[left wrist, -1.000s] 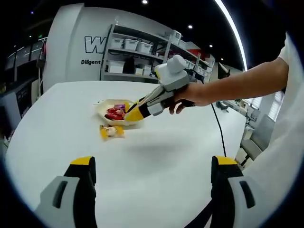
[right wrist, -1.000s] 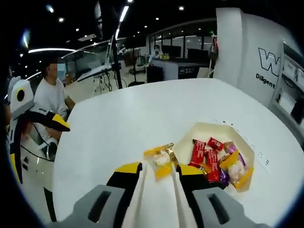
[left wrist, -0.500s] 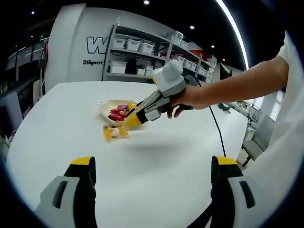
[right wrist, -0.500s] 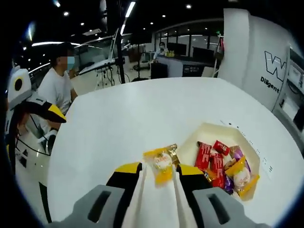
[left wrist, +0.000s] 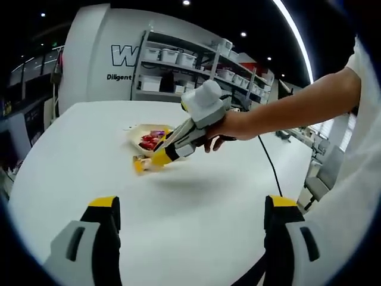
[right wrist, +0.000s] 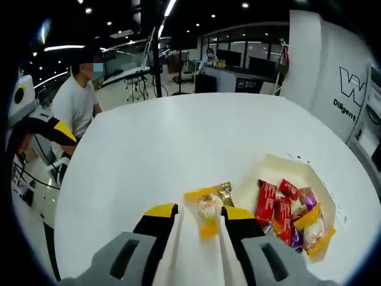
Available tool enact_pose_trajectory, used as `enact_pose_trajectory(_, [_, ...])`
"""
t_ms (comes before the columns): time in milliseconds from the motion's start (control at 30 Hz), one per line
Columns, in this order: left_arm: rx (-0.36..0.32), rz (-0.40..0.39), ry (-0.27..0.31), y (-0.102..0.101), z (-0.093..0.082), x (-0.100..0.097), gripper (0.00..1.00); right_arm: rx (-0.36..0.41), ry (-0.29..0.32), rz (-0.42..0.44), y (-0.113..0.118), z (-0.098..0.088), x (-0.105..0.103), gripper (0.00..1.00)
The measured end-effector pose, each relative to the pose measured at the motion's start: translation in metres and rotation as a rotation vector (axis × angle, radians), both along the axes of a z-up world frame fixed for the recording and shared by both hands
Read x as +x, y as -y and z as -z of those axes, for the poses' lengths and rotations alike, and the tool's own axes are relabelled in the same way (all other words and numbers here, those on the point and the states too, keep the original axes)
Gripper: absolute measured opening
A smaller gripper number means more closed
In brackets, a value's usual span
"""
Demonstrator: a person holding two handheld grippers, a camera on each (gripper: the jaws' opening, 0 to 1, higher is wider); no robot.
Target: Place the target food into the container with the food tongs after gripping and lifting it, then release it inside without dropping or visibly crushing the food.
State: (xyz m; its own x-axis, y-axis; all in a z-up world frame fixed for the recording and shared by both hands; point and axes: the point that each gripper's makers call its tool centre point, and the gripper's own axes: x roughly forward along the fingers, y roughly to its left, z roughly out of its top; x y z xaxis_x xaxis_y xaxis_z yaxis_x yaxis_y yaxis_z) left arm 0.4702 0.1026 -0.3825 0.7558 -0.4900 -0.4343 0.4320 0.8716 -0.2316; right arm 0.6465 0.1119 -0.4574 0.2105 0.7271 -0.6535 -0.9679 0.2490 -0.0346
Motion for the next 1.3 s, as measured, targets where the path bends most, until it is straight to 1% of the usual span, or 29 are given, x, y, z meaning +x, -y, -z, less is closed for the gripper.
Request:
enact_pose_trajectory(133, [0.000,-0.005,-0.005,-0.002,0.000,-0.002,0.97,0.002,-0.001,-0.009,-0.008,0.001,0.001,0.25])
enact_pose_trajectory(233, [-0.001,-0.010,-0.008,-0.004,0.001,-0.003,0.97,-0.011,0.001,-0.015,-0.011,0.007,0.000,0.25])
enact_pose_trajectory(267, [0.000,-0.010,-0.009,-0.005,0.001,-0.003,0.97,-0.010,-0.008,-0.011,-0.011,0.009,0.000,0.25])
enact_pose_trajectory(367, [0.001,-0.013,-0.012,-0.006,0.001,-0.005,0.97,-0.003,-0.007,-0.003,-0.010,0.007,0.001,0.24])
enact_pose_trajectory(400, [0.002,-0.014,-0.013,-0.006,0.001,-0.005,0.97,-0.003,-0.028,0.003,-0.010,0.007,-0.001,0.24])
enact_pose_trajectory(633, [0.001,-0.010,-0.007,-0.007,0.000,-0.002,0.97,-0.012,-0.032,0.008,-0.005,0.007,-0.001,0.24])
enact_pose_trajectory(733, [0.003,-0.006,-0.003,-0.005,-0.002,-0.001,0.97,-0.018,-0.033,0.005,0.002,0.003,-0.006,0.24])
enact_pose_trajectory(967, [0.003,0.009,0.001,0.000,-0.002,0.003,0.97,-0.025,-0.041,0.020,0.019,0.006,-0.008,0.24])
enact_pose_trajectory(1067, [0.000,0.019,0.001,0.005,-0.002,0.005,0.97,-0.017,-0.047,0.032,0.029,0.007,-0.014,0.24])
enact_pose_trajectory(1300, [0.003,0.044,0.003,0.014,-0.002,0.006,0.97,-0.005,-0.060,0.063,0.045,0.009,-0.018,0.24])
